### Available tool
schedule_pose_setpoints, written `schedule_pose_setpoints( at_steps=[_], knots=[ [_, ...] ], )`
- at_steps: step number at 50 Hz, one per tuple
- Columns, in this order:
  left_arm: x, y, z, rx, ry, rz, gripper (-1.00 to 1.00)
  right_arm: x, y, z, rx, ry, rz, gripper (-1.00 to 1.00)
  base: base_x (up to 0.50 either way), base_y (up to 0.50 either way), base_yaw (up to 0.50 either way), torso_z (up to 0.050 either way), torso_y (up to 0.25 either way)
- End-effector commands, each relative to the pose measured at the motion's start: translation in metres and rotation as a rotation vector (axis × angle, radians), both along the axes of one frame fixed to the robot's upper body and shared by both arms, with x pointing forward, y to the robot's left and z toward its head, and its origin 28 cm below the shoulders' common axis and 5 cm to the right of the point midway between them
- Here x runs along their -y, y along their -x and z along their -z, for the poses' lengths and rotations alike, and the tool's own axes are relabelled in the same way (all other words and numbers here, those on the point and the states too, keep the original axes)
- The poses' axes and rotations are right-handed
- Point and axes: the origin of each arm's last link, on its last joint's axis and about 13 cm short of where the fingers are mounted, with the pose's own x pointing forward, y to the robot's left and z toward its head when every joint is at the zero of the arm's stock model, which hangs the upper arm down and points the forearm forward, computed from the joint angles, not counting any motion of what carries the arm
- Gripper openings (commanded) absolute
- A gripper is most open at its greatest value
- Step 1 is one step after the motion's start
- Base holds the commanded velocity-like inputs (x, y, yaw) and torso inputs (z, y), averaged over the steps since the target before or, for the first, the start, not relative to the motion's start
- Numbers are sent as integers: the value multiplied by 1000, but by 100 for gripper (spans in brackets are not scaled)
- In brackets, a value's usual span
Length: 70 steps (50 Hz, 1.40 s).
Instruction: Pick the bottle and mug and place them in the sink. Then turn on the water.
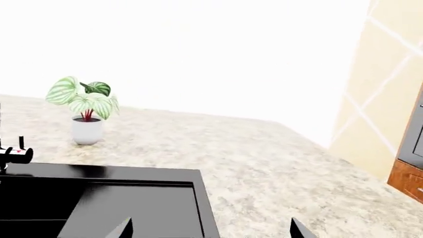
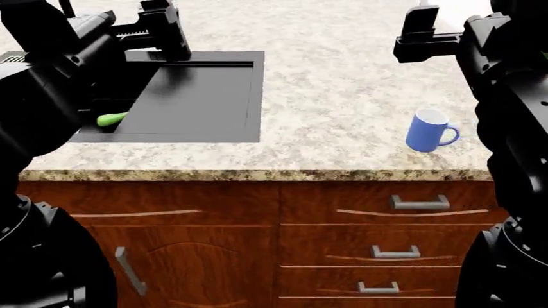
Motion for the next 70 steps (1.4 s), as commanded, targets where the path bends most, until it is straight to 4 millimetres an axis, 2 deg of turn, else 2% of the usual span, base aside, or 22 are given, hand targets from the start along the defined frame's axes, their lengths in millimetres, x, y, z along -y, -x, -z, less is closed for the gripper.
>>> schedule_pose_setpoints(
  at_steps=[1,47,70],
  knots=[
    [0,1,0,-3,-13,18,100,0,0,2,-9,-3,-6,100,0,-500,0,0,0],
    [1,7,-6,7,-1,53,100,2,8,-2,-8,-4,-1,100,0,-500,0,0,0],
    [-1,4,-7,23,21,33,100,2,7,5,-30,7,-10,100,-1,-500,0,0,0]
  ],
)
